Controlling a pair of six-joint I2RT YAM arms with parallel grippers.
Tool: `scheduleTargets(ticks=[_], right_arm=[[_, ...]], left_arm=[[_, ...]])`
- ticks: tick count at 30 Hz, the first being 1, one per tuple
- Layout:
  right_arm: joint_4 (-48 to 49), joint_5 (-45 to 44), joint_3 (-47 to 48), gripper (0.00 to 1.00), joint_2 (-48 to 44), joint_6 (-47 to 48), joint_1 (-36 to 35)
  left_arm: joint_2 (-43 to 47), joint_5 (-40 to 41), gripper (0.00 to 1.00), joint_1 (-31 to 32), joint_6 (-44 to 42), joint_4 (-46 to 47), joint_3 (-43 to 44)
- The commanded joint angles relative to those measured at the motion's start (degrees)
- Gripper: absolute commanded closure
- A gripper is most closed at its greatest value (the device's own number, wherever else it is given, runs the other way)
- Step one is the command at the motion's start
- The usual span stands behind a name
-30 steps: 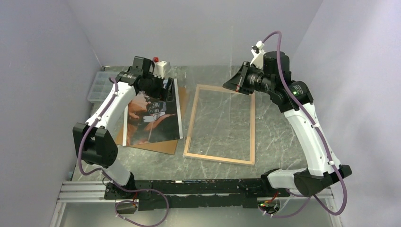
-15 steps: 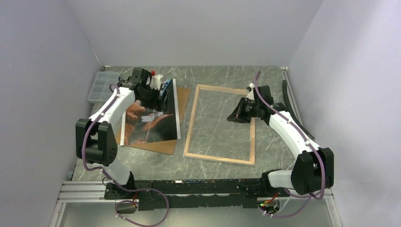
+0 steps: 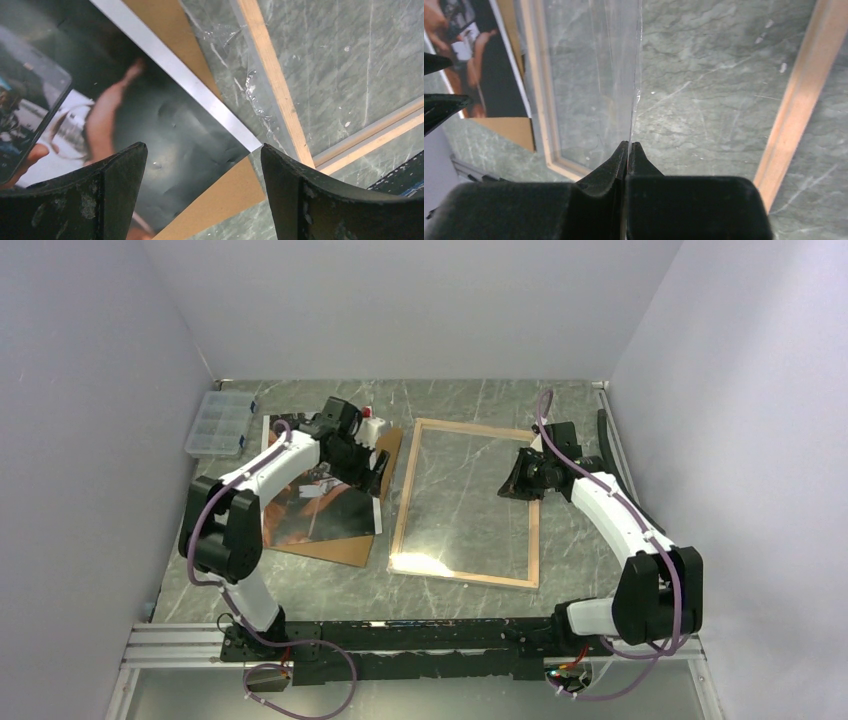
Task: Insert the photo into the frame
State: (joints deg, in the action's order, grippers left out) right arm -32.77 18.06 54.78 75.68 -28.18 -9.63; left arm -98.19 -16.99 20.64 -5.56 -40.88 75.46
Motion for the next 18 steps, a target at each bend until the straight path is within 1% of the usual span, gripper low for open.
scheduleTargets(ticks=[1,6,12,18], right_arm=[[-1.4,-6.5,1.6,1.00,0.3,3.7,1.1],[-1.4,-7.9,1.3,1.00,0.2,4.5,1.8],[-1.6,-9.1,1.3,1.00,-0.1,4.9,2.9],[-0.3,-8.3,-0.2,1.00,-1.2,4.5,4.8]], left_arm=[[-2.2,2.4,0.11,2.3,-1.5,2.0,2.2],[-5.6,4.7,0.13,4.4,-2.1,3.1,3.6],[-8.9,5.3,0.15,5.1,-1.7,3.8,4.7],[-9.6,5.6,0.16,5.4,-1.6,4.3,4.8]])
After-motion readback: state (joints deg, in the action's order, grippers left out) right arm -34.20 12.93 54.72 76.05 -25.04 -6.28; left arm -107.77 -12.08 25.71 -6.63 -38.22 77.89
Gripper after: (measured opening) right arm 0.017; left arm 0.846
